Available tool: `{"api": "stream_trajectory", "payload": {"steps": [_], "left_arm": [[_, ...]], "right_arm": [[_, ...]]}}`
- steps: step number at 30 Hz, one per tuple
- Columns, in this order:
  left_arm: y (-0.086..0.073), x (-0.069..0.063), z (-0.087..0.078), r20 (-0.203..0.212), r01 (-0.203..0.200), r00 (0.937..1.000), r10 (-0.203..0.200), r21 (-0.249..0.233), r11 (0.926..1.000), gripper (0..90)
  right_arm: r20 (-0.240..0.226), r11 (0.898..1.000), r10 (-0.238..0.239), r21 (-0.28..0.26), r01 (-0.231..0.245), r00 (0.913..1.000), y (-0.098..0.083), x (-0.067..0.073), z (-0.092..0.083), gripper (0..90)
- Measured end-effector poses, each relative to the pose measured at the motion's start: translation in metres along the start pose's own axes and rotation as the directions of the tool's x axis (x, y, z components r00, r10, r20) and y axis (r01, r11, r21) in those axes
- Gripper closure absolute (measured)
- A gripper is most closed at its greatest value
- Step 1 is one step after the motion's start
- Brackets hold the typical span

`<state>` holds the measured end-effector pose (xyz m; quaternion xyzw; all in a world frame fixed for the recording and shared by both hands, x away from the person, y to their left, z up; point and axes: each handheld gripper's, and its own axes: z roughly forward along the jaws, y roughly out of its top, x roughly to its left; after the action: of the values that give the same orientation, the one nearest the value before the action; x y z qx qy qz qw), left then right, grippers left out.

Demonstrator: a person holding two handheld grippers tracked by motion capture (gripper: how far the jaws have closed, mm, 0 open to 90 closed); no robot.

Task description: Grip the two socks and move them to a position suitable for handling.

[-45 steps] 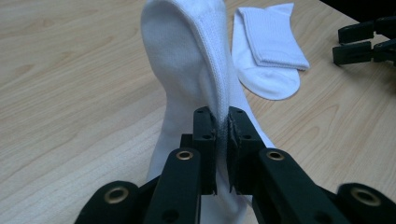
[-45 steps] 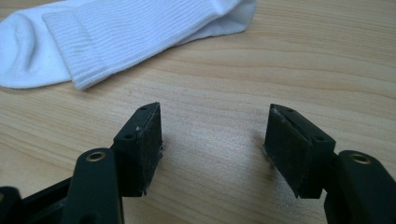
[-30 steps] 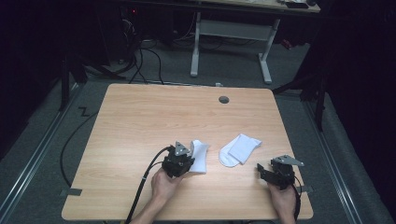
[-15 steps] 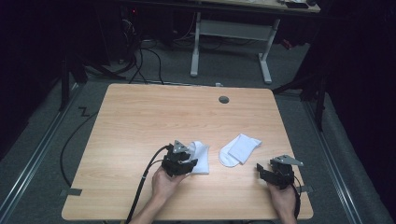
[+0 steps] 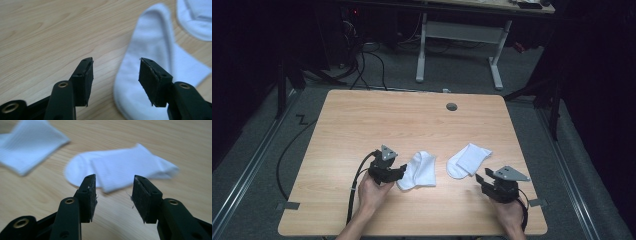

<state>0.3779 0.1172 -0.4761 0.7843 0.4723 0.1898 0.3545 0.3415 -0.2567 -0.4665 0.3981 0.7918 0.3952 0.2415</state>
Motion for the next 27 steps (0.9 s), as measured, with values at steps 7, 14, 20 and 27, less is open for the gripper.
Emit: {"api": "stream_trajectory", "payload": {"steps": [7, 14, 20, 27], "left_arm": [[-0.004, 0.008, 0.007, -0.029, 0.002, 0.9996, -0.001, 0.024, 0.9997, 43.7], [-0.007, 0.007, 0.013, -0.018, -0.003, 0.9998, 0.004, 0.031, 0.9995, 44.0], [-0.014, 0.004, 0.015, -0.015, -0.015, 0.9998, 0.015, 0.034, 0.9993, 44.2], [-0.020, 0.002, 0.013, -0.016, -0.017, 0.9997, 0.018, 0.021, 0.9996, 44.9]], "right_arm": [[-0.166, 0.992, -0.117, 0.033, 0.124, 0.9791, 0.014, 0.050, 0.032, 55.9], [-0.250, 0.987, -0.143, 0.030, 0.155, 0.9576, 0.025, 0.075, 0.055, 55.7], [-0.298, 0.988, -0.119, 0.059, 0.143, 0.9470, 0.027, 0.084, 0.075, 55.7], [-0.299, 0.977, -0.150, 0.099, 0.187, 0.9424, 0.024, 0.089, 0.086, 66.4]]}}
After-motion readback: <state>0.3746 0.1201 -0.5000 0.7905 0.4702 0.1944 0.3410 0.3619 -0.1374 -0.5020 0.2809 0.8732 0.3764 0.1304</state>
